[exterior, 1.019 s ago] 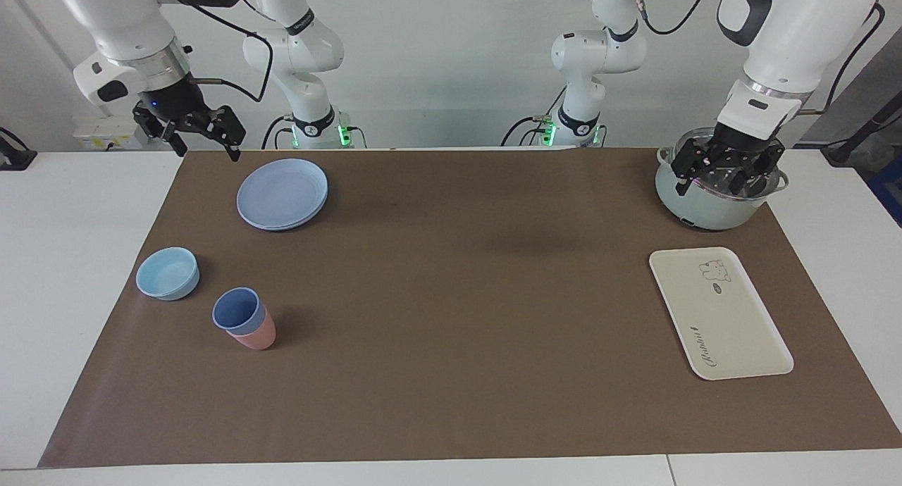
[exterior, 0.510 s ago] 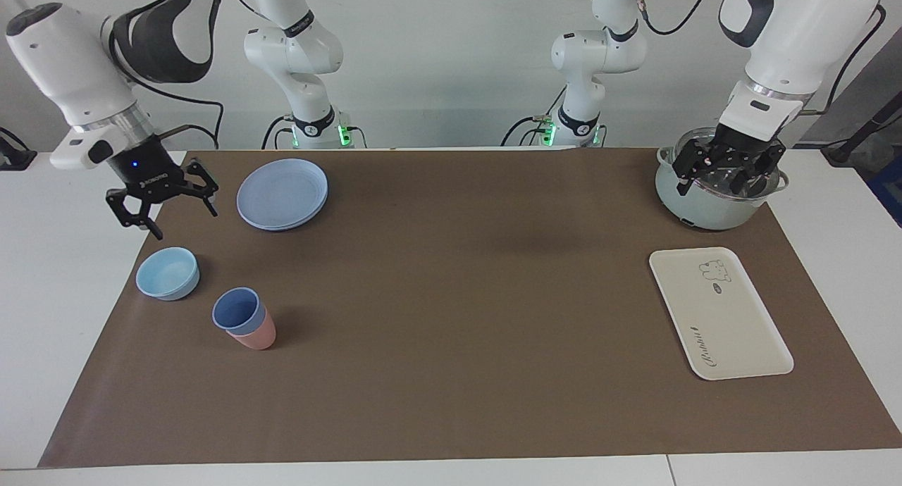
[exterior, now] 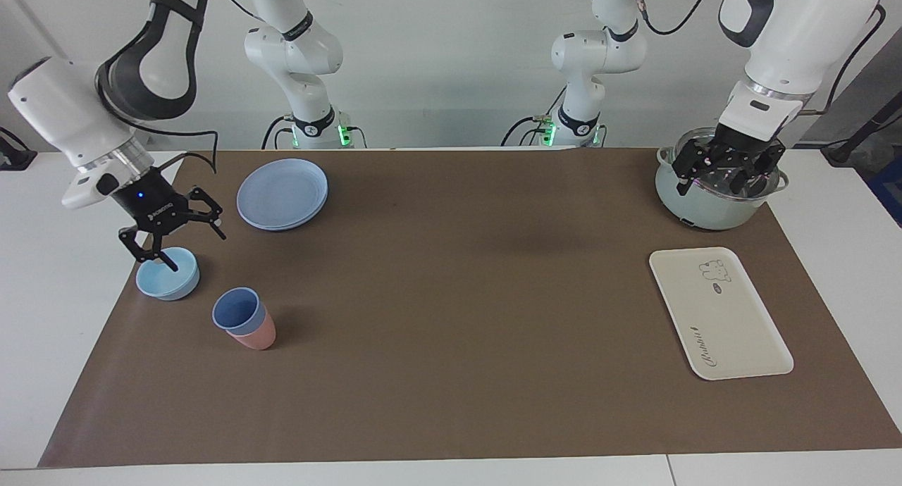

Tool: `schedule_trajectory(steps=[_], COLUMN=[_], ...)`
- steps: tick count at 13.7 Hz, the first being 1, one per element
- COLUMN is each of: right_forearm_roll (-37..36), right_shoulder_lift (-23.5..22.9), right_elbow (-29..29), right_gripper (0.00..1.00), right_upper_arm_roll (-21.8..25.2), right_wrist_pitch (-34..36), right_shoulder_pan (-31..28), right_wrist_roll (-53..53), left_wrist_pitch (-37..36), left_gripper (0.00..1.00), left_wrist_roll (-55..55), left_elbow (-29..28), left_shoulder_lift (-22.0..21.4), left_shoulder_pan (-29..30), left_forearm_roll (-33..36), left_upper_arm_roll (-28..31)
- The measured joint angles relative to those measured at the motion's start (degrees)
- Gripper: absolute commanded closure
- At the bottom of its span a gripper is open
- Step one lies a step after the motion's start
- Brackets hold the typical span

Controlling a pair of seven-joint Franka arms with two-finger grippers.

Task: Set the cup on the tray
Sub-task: 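Reach the right gripper to the blue cup and grasp its rim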

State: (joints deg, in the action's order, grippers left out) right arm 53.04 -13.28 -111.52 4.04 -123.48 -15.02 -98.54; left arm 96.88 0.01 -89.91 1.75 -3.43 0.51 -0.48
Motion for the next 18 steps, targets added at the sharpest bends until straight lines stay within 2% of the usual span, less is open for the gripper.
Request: schedule_trajectory(steps=[4, 6, 7, 8, 9, 10, 11, 12, 13, 18], right_forearm_roll=[16.80, 18.59, 19.04, 20.95, 24.19, 26.74, 28.50, 30.13, 31.38, 33.32], right_shoulder_lift=[-7.63, -9.40, -9.55, -9.69, -10.10, -10.61, -11.09, -11.43, -11.56, -11.57], right_elbow=[-0.01, 0.10, 0.12, 0.08, -0.05, -0.24, -0.32, -0.34, -0.36, -0.36], right_gripper=[0.00, 0.00, 0.00, 0.00, 0.00, 0.00, 0.00, 0.00, 0.00, 0.00], right_upper_arm_roll=[-0.01, -0.11, -0.25, -0.36, -0.40, -0.43, -0.56, -0.63, -0.67, -0.64], right_wrist_pitch=[2.38, 3.01, 3.05, 3.07, 3.13, 3.15, 3.16, 3.16, 3.15, 3.11], right_shoulder_pan=[-0.60, -0.60, -0.59, -0.57, -0.53, -0.35, -0.12, 0.40, 1.02, 2.35], right_wrist_roll=[-14.05, -16.12, -16.96, -18.66, -21.25, -23.18, -24.13, -24.55, -24.61, -24.61], left_wrist_pitch=[0.00, 0.00, 0.00, 0.00, -0.02, -0.05, -0.07, -0.12, -0.16, -0.17], left_gripper=[0.00, 0.00, 0.08, 0.48, 0.83, 0.95, 0.89, 0.41, 0.00, 0.00], left_wrist_roll=[0.00, -0.28, -0.66, -0.99, -1.09, -1.17, -1.22, -1.23, -1.23, -1.23], left_elbow=[-0.84, -1.16, -1.24, -1.27, -1.33, -1.36, -1.36, -1.37, -1.40, -1.41], left_shoulder_lift=[-0.29, -0.51, -0.60, -0.71, -0.83, -0.89, -0.92, -0.93, -0.93, -1.00], left_shoulder_pan=[-0.01, -0.10, -0.14, -0.19, -0.21, -0.21, -0.21, -0.21, -0.21, -0.23], left_forearm_roll=[0.00, 0.00, 0.00, 0.00, 0.00, 0.00, 0.00, 0.00, 0.00, 0.00], left_upper_arm_roll=[-0.03, -0.32, -0.46, -0.55, -0.57, -0.57, -0.57, -0.57, -0.57, -0.57])
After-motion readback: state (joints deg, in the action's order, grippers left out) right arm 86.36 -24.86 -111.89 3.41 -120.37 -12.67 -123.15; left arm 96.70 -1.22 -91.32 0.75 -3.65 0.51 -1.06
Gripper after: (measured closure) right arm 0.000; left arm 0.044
